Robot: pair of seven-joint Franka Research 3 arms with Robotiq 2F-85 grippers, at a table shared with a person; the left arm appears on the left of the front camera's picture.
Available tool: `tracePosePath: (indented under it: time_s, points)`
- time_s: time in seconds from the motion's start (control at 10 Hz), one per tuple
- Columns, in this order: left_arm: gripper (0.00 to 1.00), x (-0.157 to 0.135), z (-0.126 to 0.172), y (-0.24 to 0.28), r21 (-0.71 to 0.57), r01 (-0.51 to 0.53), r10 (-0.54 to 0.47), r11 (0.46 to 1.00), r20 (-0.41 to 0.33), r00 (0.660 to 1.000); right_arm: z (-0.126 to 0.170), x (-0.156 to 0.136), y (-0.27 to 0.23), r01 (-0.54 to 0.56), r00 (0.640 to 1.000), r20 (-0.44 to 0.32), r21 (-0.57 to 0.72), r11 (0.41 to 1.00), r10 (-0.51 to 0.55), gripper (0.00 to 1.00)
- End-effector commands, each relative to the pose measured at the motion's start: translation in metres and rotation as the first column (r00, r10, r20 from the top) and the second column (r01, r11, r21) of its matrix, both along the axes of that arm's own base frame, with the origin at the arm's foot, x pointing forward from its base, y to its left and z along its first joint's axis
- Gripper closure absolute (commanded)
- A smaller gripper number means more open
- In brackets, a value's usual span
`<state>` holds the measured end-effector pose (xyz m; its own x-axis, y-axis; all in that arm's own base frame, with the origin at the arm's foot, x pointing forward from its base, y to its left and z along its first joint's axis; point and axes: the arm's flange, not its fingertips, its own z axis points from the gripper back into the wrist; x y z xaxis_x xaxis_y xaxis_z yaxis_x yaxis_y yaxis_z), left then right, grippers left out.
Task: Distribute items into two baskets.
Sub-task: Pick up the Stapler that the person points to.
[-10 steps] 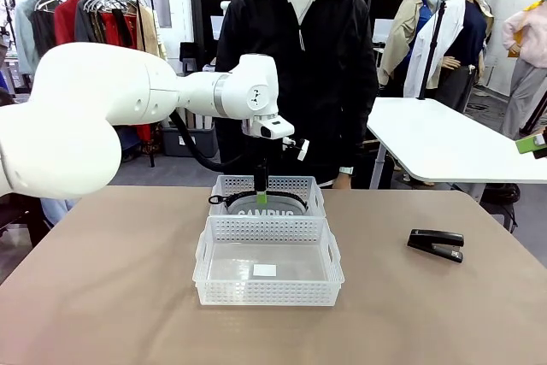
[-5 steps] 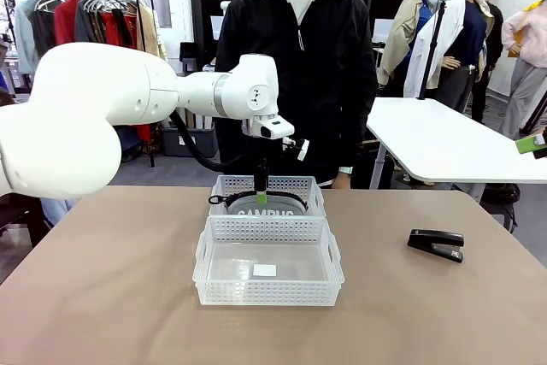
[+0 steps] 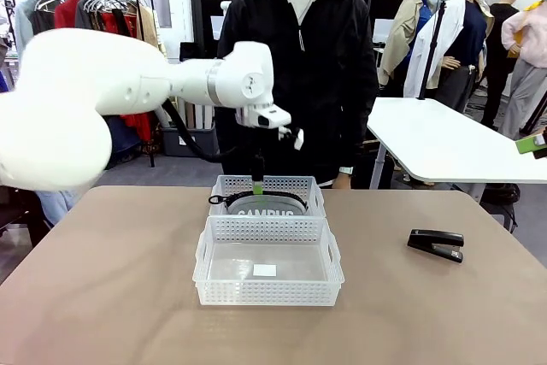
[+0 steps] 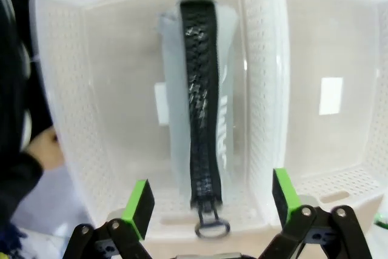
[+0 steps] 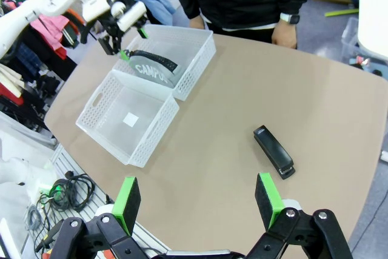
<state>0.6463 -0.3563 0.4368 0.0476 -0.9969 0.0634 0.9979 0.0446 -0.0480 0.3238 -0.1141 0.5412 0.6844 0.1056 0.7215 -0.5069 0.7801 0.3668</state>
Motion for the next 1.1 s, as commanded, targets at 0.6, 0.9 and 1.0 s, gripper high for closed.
tracePosePath:
  time_s: [0.6,0.9,1.0]
  points:
    - [0.0,-0.134,0.086,0.268,-0.334,-0.54,0.569,0.772,-0.013,0.822,0.001,0.001,0.0,-0.012,1.0,0.019,0.014,1.0,0.012,0.0]
    - [0.0,-0.196,0.123,0.341,-0.531,-0.583,0.673,0.615,-0.032,0.739,0.001,0.001,0.0,-0.012,1.0,0.019,0.014,1.0,0.012,0.0]
    - [0.0,-0.209,0.12,0.359,-0.546,-0.606,0.698,0.579,-0.052,0.714,0.001,0.001,0.0,-0.012,1.0,0.019,0.014,1.0,0.012,0.0]
